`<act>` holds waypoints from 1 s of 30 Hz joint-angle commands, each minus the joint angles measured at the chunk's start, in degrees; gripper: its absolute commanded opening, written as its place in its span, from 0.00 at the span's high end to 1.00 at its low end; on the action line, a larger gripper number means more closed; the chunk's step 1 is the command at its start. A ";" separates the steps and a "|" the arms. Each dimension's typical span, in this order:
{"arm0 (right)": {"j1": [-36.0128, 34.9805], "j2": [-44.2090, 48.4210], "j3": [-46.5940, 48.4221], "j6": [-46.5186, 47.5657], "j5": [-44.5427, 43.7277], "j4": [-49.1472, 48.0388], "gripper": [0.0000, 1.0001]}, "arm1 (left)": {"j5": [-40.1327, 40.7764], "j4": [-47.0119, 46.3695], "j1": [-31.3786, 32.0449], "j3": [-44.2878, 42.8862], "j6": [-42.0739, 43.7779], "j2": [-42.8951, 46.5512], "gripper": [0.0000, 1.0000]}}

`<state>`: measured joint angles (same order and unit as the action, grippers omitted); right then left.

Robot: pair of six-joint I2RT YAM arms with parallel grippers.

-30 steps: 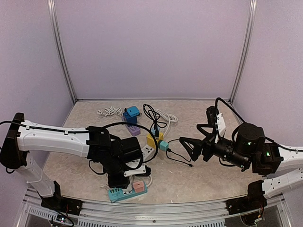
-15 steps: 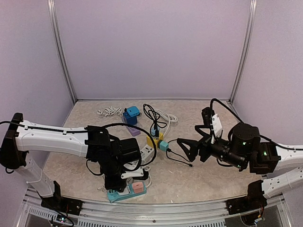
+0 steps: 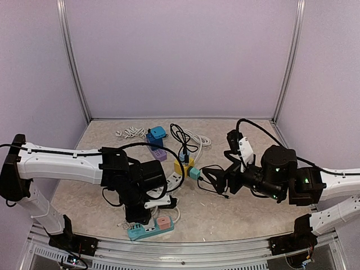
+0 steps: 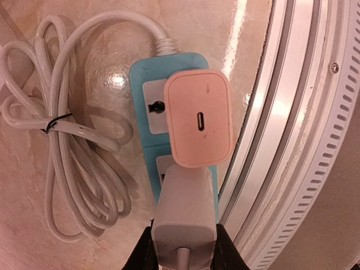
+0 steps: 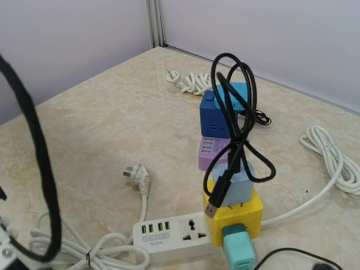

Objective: Insert the plug
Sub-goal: Insert the plug into the socket.

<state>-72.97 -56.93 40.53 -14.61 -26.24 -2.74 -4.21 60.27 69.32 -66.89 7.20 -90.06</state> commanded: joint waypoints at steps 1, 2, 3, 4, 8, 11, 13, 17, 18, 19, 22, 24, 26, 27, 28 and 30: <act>-0.15 0.86 0.28 0.09 0.30 0.75 0.00 | 0.24 -1.77 1.85 -0.96 -1.75 -1.33 1.00; -0.13 1.42 -0.01 0.06 0.39 0.69 0.00 | 0.11 -1.94 1.95 -0.88 -1.80 -1.62 1.00; -0.15 2.06 -0.28 0.03 0.40 0.71 0.00 | 0.07 -2.10 1.96 -0.69 -1.84 -1.87 1.00; -0.12 2.76 -0.48 -0.07 0.37 0.90 0.00 | 0.31 -2.28 1.96 -0.43 -1.84 -2.23 1.00; -0.15 5.71 -1.74 -0.74 -0.19 1.38 0.00 | 1.35 -2.79 1.96 -0.07 -2.18 -3.00 1.00; -0.13 8.05 -3.03 -1.36 -0.83 0.99 0.00 | 1.63 -2.79 2.01 0.48 -2.18 -3.26 1.00; -0.15 9.07 -3.83 -1.61 -1.29 0.61 0.00 | 2.14 -2.57 2.07 1.35 -1.54 -3.21 1.00; -0.12 9.98 -4.41 -1.28 -1.85 0.57 0.00 | 1.99 -0.69 2.29 3.76 1.36 -1.51 1.00; -0.13 9.87 -4.29 -1.13 -1.96 0.63 0.00 | 1.60 -0.31 2.43 4.08 1.63 -0.77 1.00; -0.12 9.70 -4.18 -0.88 -1.98 0.59 0.00 | 1.31 -0.24 2.52 3.99 1.76 -0.39 1.00; -0.13 8.78 -3.44 -0.40 -1.64 0.67 0.00 | 0.86 0.34 2.66 3.57 2.09 -0.11 1.00; -0.13 8.11 -3.05 -0.38 -1.50 0.89 0.00 | 1.02 0.74 2.66 3.28 2.05 0.05 1.00; -0.15 7.53 -2.92 -0.39 -1.64 0.67 0.00 | 1.28 0.28 2.66 3.58 1.45 0.39 1.00; -0.11 7.28 -2.92 -0.27 -1.70 0.46 0.00 | 1.27 -0.40 2.62 3.83 0.95 0.48 1.00; -0.13 7.08 -2.85 -0.14 -1.79 0.27 0.00 | 1.27 -1.02 2.58 3.99 0.44 0.36 1.00; -0.09 6.69 -2.62 0.08 -1.59 -0.12 0.00 | 1.62 -1.99 2.37 3.77 -0.51 -0.16 1.00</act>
<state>-72.97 -49.50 37.17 -15.25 -27.31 -2.63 -3.42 58.41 71.57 -64.51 7.92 -89.89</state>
